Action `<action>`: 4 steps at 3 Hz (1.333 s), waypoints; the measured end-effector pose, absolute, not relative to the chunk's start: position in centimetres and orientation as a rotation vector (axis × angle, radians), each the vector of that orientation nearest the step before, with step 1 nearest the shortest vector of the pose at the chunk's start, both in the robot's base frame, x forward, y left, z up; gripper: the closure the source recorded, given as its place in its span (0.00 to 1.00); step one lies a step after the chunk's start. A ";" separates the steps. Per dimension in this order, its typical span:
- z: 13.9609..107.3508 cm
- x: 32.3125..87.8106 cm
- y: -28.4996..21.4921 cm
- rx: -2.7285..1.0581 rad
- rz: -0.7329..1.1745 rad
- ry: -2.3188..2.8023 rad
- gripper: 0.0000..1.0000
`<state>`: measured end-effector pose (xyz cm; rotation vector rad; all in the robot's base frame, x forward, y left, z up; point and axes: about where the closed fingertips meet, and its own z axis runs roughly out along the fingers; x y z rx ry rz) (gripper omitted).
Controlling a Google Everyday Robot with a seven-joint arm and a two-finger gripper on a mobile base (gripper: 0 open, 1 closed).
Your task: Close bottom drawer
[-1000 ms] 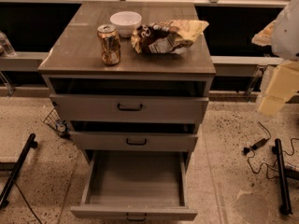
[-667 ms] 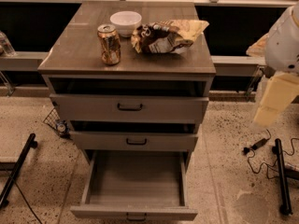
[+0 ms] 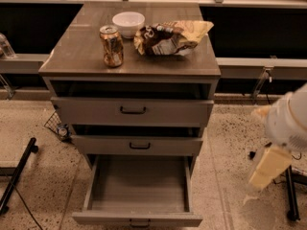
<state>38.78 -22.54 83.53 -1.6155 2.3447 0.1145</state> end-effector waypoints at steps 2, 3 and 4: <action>74.3 35.6 -23.1 -1.548 0.221 2.446 0.00; 73.7 35.7 -23.0 -1.560 0.213 2.456 0.00; 70.9 37.8 -24.7 -1.512 0.207 2.482 0.00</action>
Offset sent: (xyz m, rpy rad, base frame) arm -0.0254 -0.0051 -0.0782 0.0361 0.0755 -0.0590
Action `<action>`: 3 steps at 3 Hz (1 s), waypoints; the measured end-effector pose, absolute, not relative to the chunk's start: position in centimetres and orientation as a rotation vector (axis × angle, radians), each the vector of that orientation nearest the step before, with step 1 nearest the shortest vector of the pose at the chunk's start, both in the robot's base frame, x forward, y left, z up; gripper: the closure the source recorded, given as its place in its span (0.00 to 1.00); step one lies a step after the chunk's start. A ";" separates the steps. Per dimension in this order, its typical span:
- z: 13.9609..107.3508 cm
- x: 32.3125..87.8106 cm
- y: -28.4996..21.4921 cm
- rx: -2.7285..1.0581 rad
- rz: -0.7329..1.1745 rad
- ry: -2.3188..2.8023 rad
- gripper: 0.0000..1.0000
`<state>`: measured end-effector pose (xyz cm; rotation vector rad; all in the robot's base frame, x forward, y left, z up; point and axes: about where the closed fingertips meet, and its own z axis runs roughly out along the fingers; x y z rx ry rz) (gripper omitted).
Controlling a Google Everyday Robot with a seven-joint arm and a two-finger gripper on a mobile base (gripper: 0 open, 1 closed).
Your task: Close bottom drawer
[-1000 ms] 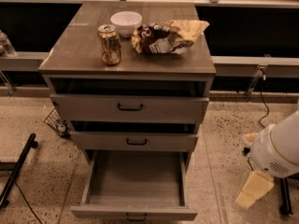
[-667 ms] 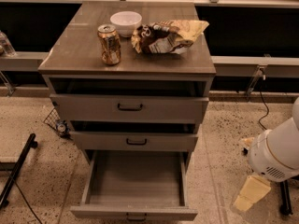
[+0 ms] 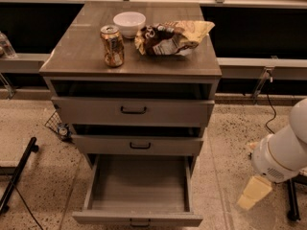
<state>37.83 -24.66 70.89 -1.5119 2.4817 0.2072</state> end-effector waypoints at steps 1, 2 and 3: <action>62.6 40.7 -28.5 -1.387 0.212 2.569 0.00; 57.9 41.6 -30.8 -1.306 0.235 2.635 0.00; 56.9 41.4 -30.9 -1.301 0.253 2.646 0.00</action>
Offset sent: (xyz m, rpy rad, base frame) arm 0.0484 -0.0909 -0.1866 0.0134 0.0993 -0.2494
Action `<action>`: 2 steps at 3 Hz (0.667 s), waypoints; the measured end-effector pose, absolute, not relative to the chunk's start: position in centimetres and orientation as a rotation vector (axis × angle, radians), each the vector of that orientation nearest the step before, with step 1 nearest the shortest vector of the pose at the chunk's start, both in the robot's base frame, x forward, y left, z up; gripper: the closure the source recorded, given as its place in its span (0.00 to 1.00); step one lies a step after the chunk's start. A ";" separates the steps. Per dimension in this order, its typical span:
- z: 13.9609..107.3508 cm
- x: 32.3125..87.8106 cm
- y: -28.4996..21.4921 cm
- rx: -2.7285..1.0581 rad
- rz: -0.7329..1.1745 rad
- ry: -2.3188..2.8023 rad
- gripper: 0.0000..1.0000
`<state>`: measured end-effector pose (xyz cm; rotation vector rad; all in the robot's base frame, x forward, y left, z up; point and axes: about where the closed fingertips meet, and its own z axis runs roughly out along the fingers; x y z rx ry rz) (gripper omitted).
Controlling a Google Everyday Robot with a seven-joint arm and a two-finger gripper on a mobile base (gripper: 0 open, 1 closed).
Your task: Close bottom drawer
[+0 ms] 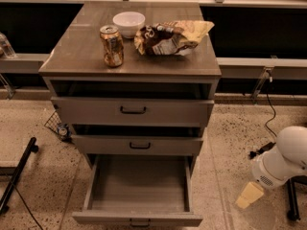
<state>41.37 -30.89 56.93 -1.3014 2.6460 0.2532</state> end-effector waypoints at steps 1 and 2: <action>54.9 41.2 -31.1 -1.314 0.307 2.677 0.00; 49.4 39.6 -31.7 -1.302 0.441 2.710 0.00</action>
Offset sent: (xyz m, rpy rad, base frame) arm -0.0437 -0.0154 -0.1654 0.1721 0.2518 -0.0084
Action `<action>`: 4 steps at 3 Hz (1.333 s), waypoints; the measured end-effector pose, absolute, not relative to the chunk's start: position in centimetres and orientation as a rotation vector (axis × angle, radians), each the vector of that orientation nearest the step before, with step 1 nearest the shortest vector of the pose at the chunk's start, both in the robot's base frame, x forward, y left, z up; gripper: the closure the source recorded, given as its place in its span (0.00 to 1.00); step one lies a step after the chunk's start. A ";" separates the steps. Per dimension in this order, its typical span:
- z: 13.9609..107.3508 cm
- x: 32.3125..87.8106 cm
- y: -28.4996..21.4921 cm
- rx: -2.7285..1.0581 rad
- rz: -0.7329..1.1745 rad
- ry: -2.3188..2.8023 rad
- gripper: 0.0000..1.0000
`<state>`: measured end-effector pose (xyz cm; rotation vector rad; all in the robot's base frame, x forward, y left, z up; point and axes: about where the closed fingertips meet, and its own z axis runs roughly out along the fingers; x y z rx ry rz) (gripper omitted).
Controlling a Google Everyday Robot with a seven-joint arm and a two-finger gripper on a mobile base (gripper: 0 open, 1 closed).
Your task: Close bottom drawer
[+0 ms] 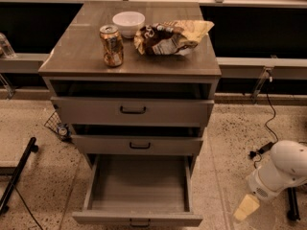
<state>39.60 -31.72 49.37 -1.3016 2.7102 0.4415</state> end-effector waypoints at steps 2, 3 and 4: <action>39.8 35.1 -30.7 -1.269 0.765 2.657 0.00; 37.1 33.4 -28.9 -1.267 0.887 2.591 0.00; 35.0 32.4 -26.6 -1.257 0.967 2.541 0.00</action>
Offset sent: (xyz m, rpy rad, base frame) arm -0.0691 0.0170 -0.1388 0.3289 0.1201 0.0081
